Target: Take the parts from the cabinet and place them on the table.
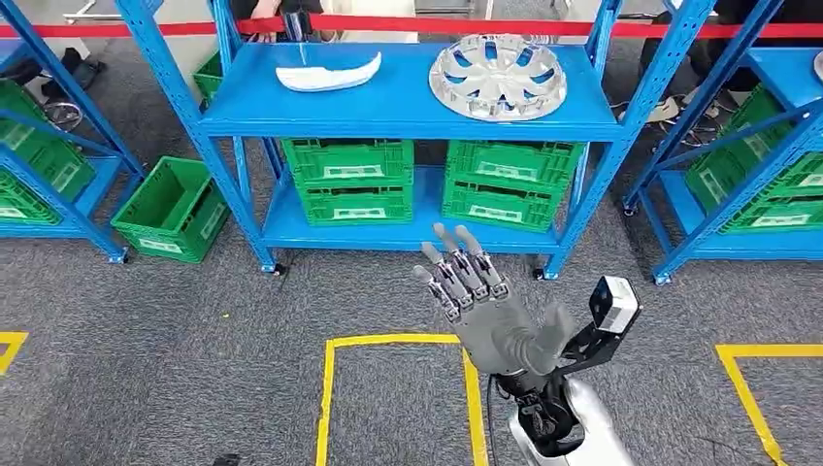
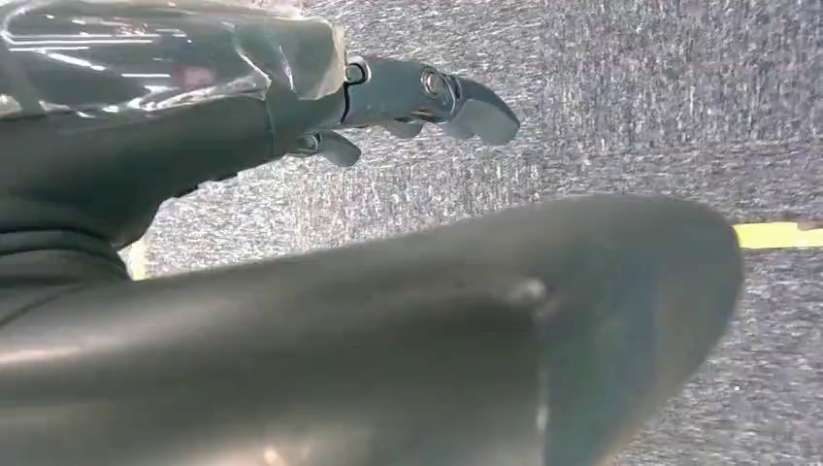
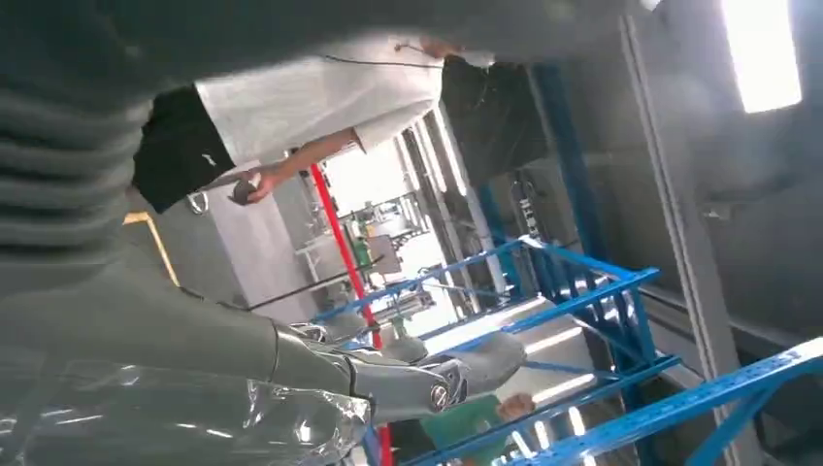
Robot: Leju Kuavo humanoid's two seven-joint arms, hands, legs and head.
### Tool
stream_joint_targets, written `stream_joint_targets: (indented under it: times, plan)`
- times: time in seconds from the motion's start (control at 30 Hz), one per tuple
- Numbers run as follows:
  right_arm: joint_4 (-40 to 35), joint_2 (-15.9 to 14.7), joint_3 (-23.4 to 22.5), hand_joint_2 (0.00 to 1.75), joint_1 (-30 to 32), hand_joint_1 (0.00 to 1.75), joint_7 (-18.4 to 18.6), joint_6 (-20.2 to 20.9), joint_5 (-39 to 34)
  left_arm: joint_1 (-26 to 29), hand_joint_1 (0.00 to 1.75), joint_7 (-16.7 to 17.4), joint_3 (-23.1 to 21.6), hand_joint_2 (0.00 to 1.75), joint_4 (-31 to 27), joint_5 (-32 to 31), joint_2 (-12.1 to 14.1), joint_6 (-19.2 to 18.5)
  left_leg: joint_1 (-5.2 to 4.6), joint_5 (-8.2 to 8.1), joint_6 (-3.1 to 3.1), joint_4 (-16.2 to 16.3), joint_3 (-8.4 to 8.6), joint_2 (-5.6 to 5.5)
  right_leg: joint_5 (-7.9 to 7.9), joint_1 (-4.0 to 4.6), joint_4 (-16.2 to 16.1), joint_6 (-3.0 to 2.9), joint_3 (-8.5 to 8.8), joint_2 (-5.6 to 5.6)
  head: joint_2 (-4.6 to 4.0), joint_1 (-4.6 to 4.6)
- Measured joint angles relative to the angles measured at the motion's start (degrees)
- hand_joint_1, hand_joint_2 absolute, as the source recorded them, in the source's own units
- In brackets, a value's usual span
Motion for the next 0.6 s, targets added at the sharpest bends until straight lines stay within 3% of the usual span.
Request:
stream_joint_targets:
  times: [0.03,0.13,0.17,0.2,0.3,0.33,0.37,0.4,0.47,0.5,0.53,0.6]
  plan:
    - [-0.13,0.04,0.0,0.0,0.2,0.0,-0.22,-0.02,0.39,-0.08,0.0,0.02,0.0,0.0,0.0,-0.37,0.04,0.02,-0.21,-0.27,-0.35,0.55,-0.36,-0.09,0.4,-0.06,-0.23,-0.7,0.03,0.19,0.0,-0.02]
    - [-0.39,0.0,-0.24,0.0,0.4,0.0,-0.59,-0.11,1.53,-0.27,0.0,0.0,-0.02,0.0,0.0,-1.16,0.28,-0.02,0.13,-0.13,-0.82,0.49,-0.61,-0.05,0.54,0.26,0.06,-1.57,-0.4,0.33,0.0,-0.04]
    - [-0.55,0.15,-0.24,0.0,0.4,0.0,-0.59,-0.26,1.81,-0.41,0.0,-0.09,-0.02,0.0,0.0,-1.29,0.37,-0.02,0.44,-0.67,-1.18,0.96,-0.81,0.07,0.61,-0.26,-0.09,-1.92,-0.28,0.36,0.0,-0.04]
    - [-0.72,0.24,-0.24,0.0,0.41,0.0,-0.61,-0.55,1.9,-0.6,0.0,-0.28,-0.02,0.0,0.0,-1.55,0.39,-0.02,0.44,-2.03,-1.48,2.68,-1.48,0.35,0.63,-0.24,-0.09,-2.22,-0.24,0.38,0.0,-0.11]
    - [-0.94,0.31,-0.24,0.0,0.63,0.0,-0.59,-0.74,2.21,-1.3,0.0,-0.61,-0.02,0.0,0.0,-1.9,0.52,-0.31,0.46,-8.32,-2.12,15.98,-7.77,0.43,0.69,0.05,-0.05,-2.52,-0.46,0.29,0.0,-0.15]
    - [-0.94,0.31,-0.24,0.0,0.81,0.0,-0.57,-0.74,2.32,-1.33,0.0,-0.7,-0.02,0.0,-0.02,-2.16,0.55,-0.44,0.45,-8.87,-2.08,18.85,-9.2,0.43,0.7,0.18,-0.04,-2.52,-0.49,0.29,0.0,-0.15]
    - [-0.94,0.33,-0.22,0.0,1.01,0.0,-0.55,-0.74,2.45,-1.33,0.0,-0.7,-0.02,0.0,-0.02,-2.21,0.54,-0.65,0.45,-7.91,-1.85,18.64,-9.18,0.43,0.7,0.31,-0.04,-2.52,-0.44,0.32,0.0,-0.15]
    - [-0.96,0.37,-0.2,0.0,1.05,0.0,-0.52,-0.74,2.47,-1.37,0.0,-0.72,-0.02,0.0,-0.04,-2.25,0.52,-0.7,0.44,-5.85,-1.52,15.8,-7.86,0.43,0.7,0.43,-0.05,-2.52,-0.36,0.4,0.0,-0.15]
    - [-1.16,0.5,-0.22,0.0,1.02,0.0,-0.52,-0.74,2.58,-1.66,0.0,-0.7,0.0,0.0,-0.09,-2.36,0.55,-0.85,0.23,-0.58,-0.43,5.26,-2.7,0.41,0.71,0.65,-0.09,-2.51,-0.05,0.54,0.0,-0.15]
    - [-1.42,0.53,-0.24,0.0,1.0,0.0,-0.52,-0.7,2.78,-1.86,0.0,-0.7,0.0,0.0,-0.09,-2.45,0.61,-0.9,-0.03,-0.4,0.12,1.62,-0.84,0.42,0.73,0.59,-0.15,-2.46,0.01,0.52,0.0,-0.09]
    - [-1.51,0.57,-0.24,0.0,0.91,0.0,-0.46,-0.66,2.82,-1.96,0.0,-0.66,0.0,0.0,-0.09,-2.49,0.59,-0.94,-0.34,-0.52,0.17,1.16,-0.79,0.53,0.82,1.18,-0.07,-2.31,-0.24,0.48,0.0,-0.07]
    - [-1.53,0.59,-0.22,0.0,1.0,0.0,-0.02,-0.61,2.99,-2.01,0.0,-0.66,0.09,0.0,-0.11,-2.75,0.59,-1.12,-0.67,-0.52,0.35,1.25,-1.1,0.48,1.03,0.82,-0.21,-1.93,-0.35,0.39,0.0,-0.11]
